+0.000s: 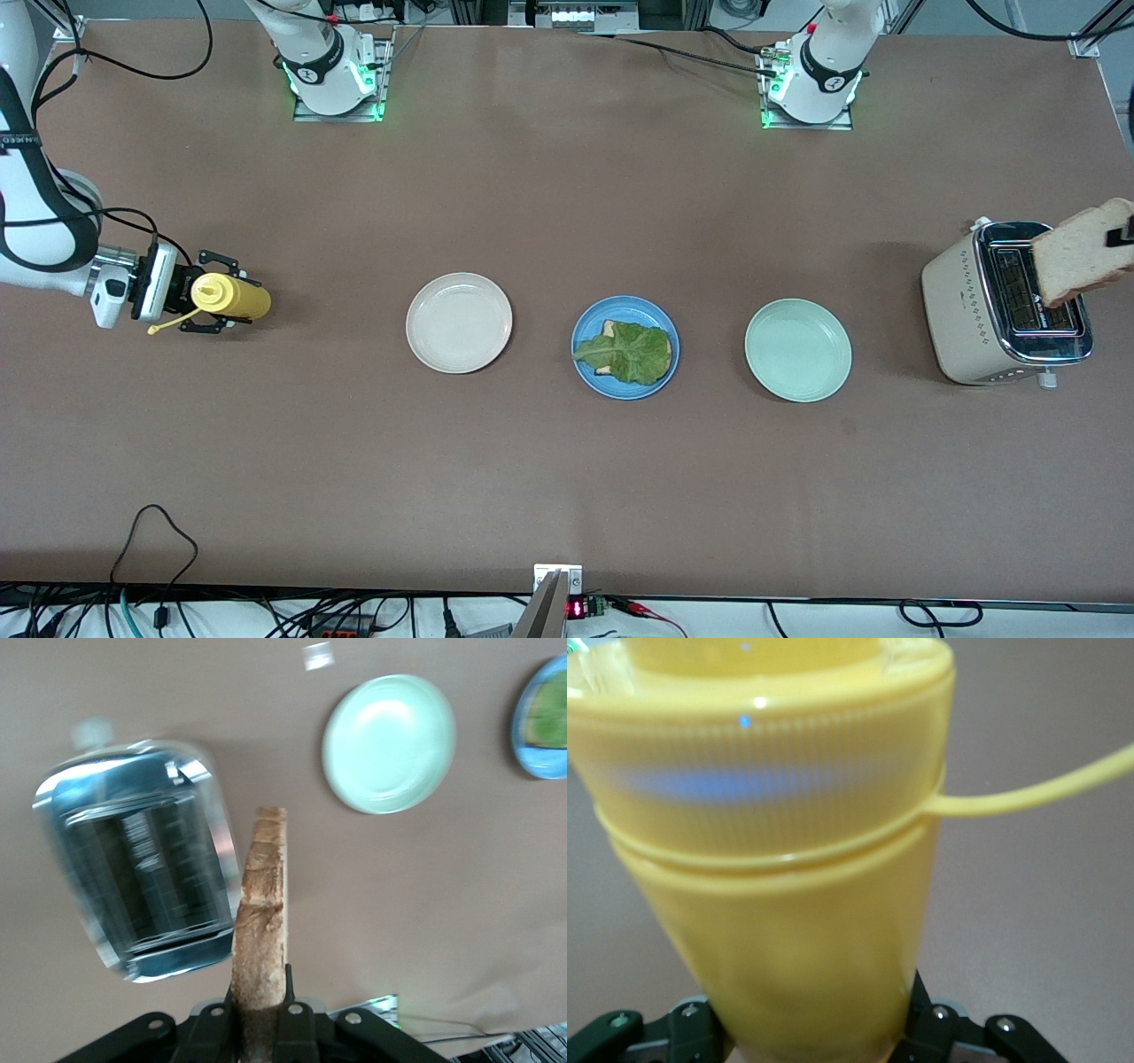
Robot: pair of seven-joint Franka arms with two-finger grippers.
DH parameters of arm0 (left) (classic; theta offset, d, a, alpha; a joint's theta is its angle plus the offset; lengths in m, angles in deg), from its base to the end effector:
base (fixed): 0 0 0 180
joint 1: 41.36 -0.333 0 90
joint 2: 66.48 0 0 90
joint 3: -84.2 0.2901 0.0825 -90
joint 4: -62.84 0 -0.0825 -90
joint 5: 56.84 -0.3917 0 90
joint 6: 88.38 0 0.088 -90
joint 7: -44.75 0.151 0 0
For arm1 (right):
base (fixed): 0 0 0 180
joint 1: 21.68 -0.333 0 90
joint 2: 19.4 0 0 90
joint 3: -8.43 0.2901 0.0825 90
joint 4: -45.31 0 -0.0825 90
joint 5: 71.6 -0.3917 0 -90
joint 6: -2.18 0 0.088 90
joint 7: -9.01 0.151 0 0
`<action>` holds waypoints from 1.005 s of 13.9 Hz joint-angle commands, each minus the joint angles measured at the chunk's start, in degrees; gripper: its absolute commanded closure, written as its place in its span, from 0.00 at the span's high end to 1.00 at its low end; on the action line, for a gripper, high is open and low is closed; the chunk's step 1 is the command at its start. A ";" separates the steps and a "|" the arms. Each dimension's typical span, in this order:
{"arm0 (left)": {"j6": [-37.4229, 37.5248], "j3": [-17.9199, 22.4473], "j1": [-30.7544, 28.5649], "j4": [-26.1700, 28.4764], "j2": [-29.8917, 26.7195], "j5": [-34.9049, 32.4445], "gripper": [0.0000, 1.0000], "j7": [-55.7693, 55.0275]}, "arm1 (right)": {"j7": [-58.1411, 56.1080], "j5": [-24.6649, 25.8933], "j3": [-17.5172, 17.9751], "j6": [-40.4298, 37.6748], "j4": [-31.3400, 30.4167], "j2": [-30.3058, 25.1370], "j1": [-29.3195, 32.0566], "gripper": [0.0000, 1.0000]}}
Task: Make sandwich in blue plate with both arms
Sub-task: 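Carry the second bread slice over and lay it on the lettuce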
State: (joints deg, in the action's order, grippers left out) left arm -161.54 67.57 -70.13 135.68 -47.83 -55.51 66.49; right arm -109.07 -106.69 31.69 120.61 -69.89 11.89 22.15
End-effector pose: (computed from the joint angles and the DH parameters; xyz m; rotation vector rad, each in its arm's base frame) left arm 0.5811 0.1446 0.4901 2.9064 -0.2485 -0.3810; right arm 0.5290 -0.1262 0.1265 -1.9430 -1.4190 -0.5936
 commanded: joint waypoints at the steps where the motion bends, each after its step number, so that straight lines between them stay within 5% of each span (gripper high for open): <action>1: 0.56 -10.41 0.90 0.10 2.79 3.14 0.01 -12.37 | -0.85 -1.30 1.52 -1.45 2.69 2.72 1.61 0.00; 3: -3.37 -14.56 6.50 0.99 6.47 4.55 0.00 -20.82 | -0.85 -1.30 1.52 -1.01 3.05 4.22 1.79 0.00; 7: -18.55 -14.49 17.58 2.91 15.96 17.62 0.01 -32.44 | -0.85 -1.30 1.44 0.92 3.40 6.24 2.05 0.05; 10: -32.97 -14.48 23.05 6.08 20.71 18.79 0.00 -32.90 | -0.76 -1.30 1.43 1.97 3.40 6.60 2.05 0.12; 11: -35.97 -14.57 24.10 6.61 22.21 18.88 0.00 -32.90 | -0.76 -1.30 1.43 2.24 3.40 6.68 2.05 0.18; 13: -42.21 -14.57 26.47 7.92 24.76 20.45 0.00 -32.90 | -0.50 -1.39 1.43 2.42 3.40 7.56 2.05 0.51; 14: -45.12 -14.49 27.27 8.54 25.73 21.94 0.00 -32.98 | -0.41 -1.39 1.43 2.42 3.40 8.00 2.05 0.58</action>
State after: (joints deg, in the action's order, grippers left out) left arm -202.49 53.11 -43.96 143.18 -23.04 -36.49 33.93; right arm -109.10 -107.07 31.83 122.84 -66.97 18.46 22.94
